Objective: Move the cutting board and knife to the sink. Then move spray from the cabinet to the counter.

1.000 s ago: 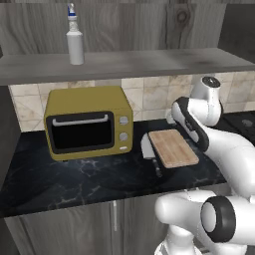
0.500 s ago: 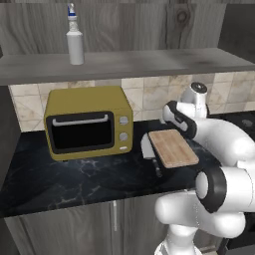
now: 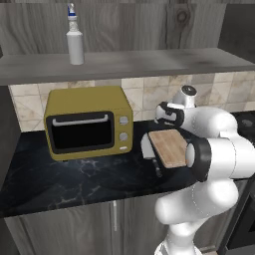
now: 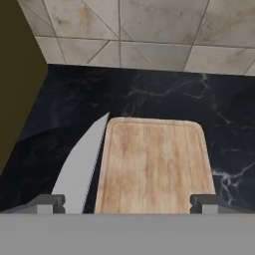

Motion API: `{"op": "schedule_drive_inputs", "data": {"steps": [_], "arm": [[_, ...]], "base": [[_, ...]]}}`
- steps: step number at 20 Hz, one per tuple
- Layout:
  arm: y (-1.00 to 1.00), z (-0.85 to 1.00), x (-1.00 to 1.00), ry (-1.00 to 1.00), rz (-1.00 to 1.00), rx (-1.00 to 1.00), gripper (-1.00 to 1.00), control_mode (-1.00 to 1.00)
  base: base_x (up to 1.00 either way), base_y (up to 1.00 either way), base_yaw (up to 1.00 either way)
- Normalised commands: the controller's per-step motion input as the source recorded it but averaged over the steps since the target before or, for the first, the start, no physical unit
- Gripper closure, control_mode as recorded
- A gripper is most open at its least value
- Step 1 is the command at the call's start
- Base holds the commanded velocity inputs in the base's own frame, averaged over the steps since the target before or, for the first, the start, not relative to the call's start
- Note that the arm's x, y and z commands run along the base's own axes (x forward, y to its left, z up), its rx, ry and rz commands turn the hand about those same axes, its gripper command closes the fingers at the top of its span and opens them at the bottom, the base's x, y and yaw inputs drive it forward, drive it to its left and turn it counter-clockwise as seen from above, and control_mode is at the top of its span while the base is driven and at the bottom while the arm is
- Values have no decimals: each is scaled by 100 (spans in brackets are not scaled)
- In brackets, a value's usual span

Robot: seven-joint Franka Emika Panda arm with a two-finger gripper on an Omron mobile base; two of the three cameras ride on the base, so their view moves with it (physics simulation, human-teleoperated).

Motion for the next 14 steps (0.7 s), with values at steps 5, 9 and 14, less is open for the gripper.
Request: {"op": "schedule_drive_inputs", "data": {"steps": [5,9,14], "arm": [[-3,-36,34,0,0,0,-100,-100],[-11,-30,39,0,0,0,-100,-100],[-7,-24,49,-1,1,0,-100,-100]], "base": [[0,0,0],[0,0,0],[0,0,0]]}}
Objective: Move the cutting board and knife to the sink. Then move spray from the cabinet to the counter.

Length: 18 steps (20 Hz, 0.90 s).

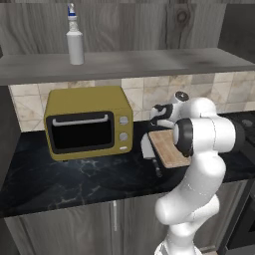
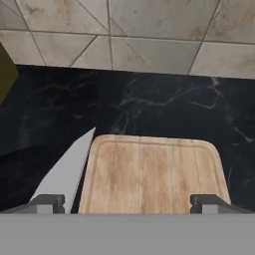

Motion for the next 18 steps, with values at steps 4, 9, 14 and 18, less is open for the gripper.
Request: {"op": "schedule_drive_inputs", "data": {"steps": [4,9,14,18], "arm": [[-8,-25,48,0,4,0,-100,-100],[-7,-25,49,0,5,0,-100,-100],[-2,-22,54,0,4,0,-100,-100],[0,-22,49,1,1,0,-100,-100]], "base": [[0,0,0],[0,0,0],[0,0,0],[0,0,0]]}}
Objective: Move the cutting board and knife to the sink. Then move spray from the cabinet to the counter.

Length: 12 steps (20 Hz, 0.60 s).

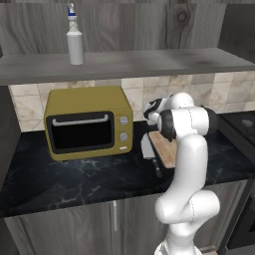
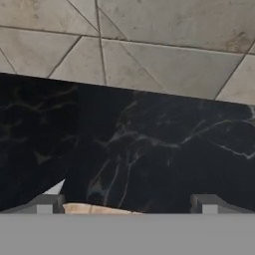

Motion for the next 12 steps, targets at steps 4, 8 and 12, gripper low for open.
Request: {"op": "schedule_drive_inputs", "data": {"steps": [4,8,12], "arm": [[0,-27,35,4,0,0,-100,-100],[0,-28,27,2,0,0,-100,-100],[0,-22,33,0,0,0,-100,-100]], "base": [[0,0,0],[0,0,0],[0,0,0]]}}
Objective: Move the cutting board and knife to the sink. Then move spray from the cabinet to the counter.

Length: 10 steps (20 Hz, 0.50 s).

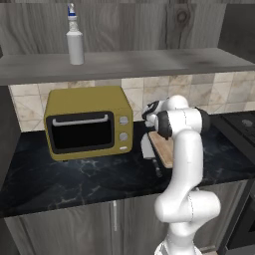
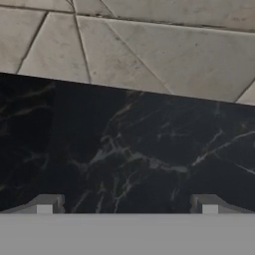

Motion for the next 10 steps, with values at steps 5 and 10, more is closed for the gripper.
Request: {"op": "schedule_drive_inputs", "data": {"steps": [5,10], "arm": [[0,-20,19,0,0,0,-100,-100],[0,-20,1,0,0,0,-100,-100]], "base": [[0,0,0],[0,0,0]]}}
